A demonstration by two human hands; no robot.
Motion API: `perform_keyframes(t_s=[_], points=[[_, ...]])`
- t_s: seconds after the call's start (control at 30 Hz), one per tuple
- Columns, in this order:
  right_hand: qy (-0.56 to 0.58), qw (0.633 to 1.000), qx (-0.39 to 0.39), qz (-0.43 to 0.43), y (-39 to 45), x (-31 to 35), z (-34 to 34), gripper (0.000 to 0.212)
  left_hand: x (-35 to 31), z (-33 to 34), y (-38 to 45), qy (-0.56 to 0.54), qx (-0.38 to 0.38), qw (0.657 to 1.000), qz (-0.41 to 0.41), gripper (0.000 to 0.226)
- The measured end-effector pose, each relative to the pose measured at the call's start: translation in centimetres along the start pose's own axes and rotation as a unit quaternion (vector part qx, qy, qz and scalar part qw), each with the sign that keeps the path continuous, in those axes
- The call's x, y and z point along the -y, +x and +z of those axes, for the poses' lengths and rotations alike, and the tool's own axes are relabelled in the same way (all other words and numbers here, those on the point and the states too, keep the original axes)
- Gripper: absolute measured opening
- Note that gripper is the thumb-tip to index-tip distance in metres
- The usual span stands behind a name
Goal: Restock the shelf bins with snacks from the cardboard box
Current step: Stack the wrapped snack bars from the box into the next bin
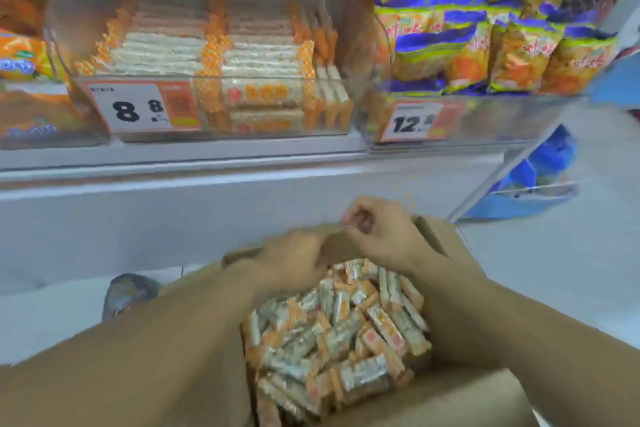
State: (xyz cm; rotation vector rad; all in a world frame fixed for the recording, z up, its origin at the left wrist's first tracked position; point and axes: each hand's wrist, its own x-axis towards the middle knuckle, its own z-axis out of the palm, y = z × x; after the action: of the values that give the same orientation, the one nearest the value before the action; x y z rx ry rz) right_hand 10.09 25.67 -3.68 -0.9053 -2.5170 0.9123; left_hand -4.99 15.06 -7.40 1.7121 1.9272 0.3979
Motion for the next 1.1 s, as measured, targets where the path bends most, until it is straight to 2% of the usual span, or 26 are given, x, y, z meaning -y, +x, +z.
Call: perform_keyframes(t_s=[0.1, 0.17, 0.2, 0.3, 0.37, 0.43, 0.6, 0.73, 0.8, 0.87, 1.0, 1.1], points=[[-0.056, 0.969, 0.136, 0.199, -4.4, -8.1, 5.0, 0.008, 2.1, 8.7, -1.9, -0.028, 0.114, 0.986, -0.119, 0.021], [-0.034, 0.931, 0.231, 0.281, -7.5, -11.5, 7.6, 0.003, 3.0, 13.2, -3.0, -0.042, 0.148, 0.973, -0.169, 0.036], [-0.026, 0.911, 0.278, 0.304, -8.9, -12.4, 8.7, 0.012, 3.3, 14.8, -3.4, -0.044, 0.157, 0.970, -0.182, 0.045], [-0.062, 0.874, 0.392, 0.281, -12.3, -14.9, 11.5, 0.042, 4.1, 17.6, -4.2, -0.025, 0.171, 0.965, -0.197, 0.056], [-0.131, 0.864, 0.424, 0.237, -13.5, -15.4, 12.8, 0.052, 4.5, 18.5, -4.7, -0.016, 0.191, 0.963, -0.190, 0.061], [-0.169, 0.848, 0.450, 0.224, -14.2, -15.2, 13.7, 0.051, 4.4, 19.2, -5.2, -0.009, 0.208, 0.959, -0.193, 0.066], [-0.166, 0.852, 0.444, 0.221, -14.1, -15.3, 14.5, 0.026, 4.6, 20.0, -5.4, 0.053, 0.239, 0.956, -0.159, 0.066], [-0.127, 0.874, 0.399, 0.245, -13.5, -15.5, 13.9, 0.026, 5.6, 19.7, -5.8, 0.100, 0.237, 0.957, -0.133, 0.028], [-0.109, 0.880, 0.379, 0.264, -13.1, -15.6, 13.4, 0.028, 5.8, 19.5, -6.0, 0.066, 0.218, 0.963, -0.142, 0.025], [-0.103, 0.881, 0.369, 0.279, -12.7, -15.7, 13.0, 0.039, 5.7, 19.1, -5.9, 0.008, 0.181, 0.970, -0.163, 0.028], [-0.129, 0.883, 0.366, 0.264, -12.0, -15.7, 13.5, 0.090, 5.2, 17.7, -5.8, -0.075, 0.152, 0.964, -0.203, 0.029], [-0.187, 0.874, 0.391, 0.222, -11.7, -14.9, 14.3, 0.092, 5.0, 16.8, -6.2, -0.121, 0.119, 0.960, -0.224, 0.035]])
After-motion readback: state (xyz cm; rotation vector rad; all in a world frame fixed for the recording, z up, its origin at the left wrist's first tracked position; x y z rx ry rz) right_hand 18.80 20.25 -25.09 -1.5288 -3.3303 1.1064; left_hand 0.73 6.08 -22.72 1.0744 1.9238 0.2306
